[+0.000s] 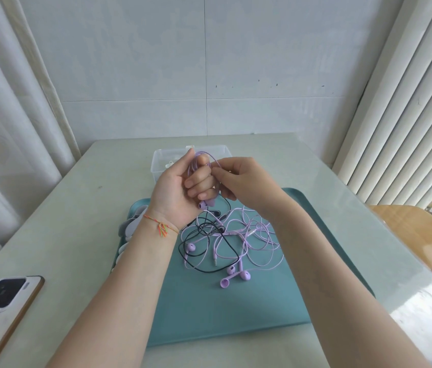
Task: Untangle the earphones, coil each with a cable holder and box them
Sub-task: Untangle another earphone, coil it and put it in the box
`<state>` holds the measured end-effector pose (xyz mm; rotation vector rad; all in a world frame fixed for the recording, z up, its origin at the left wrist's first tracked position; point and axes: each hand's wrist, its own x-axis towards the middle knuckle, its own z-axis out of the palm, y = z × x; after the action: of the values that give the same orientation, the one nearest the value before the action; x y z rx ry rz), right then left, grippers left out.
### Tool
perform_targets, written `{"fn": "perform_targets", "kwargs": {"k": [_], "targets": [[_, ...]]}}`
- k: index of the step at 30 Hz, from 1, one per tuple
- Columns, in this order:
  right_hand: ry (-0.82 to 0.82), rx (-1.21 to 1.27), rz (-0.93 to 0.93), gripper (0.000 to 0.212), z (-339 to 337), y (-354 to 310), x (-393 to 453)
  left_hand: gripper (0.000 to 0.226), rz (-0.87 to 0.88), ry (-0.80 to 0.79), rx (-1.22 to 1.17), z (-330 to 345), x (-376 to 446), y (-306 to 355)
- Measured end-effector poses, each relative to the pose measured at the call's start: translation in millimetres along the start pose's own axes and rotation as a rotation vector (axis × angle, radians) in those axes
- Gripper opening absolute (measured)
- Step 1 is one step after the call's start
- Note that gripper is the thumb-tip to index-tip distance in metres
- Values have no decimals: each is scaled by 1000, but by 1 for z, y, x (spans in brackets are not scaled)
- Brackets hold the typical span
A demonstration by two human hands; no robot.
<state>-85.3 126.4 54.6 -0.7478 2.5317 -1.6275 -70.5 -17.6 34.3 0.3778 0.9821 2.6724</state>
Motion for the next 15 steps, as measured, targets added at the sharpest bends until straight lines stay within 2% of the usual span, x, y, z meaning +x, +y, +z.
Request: {"fn": "perform_targets", "kwargs": {"k": [5, 10, 12, 15], "targets": [[-17, 25, 30, 27, -3, 3, 0, 43, -35, -60, -15, 1, -1, 0], [-53, 287, 40, 27, -9, 11, 2, 43, -56, -127, -63, -1, -1, 4], [-40, 362, 45, 21, -13, 12, 3, 42, -89, -120, -57, -2, -1, 5], [4, 322, 46, 17, -19, 15, 3, 43, -144, -67, 45, 1, -3, 6]]}}
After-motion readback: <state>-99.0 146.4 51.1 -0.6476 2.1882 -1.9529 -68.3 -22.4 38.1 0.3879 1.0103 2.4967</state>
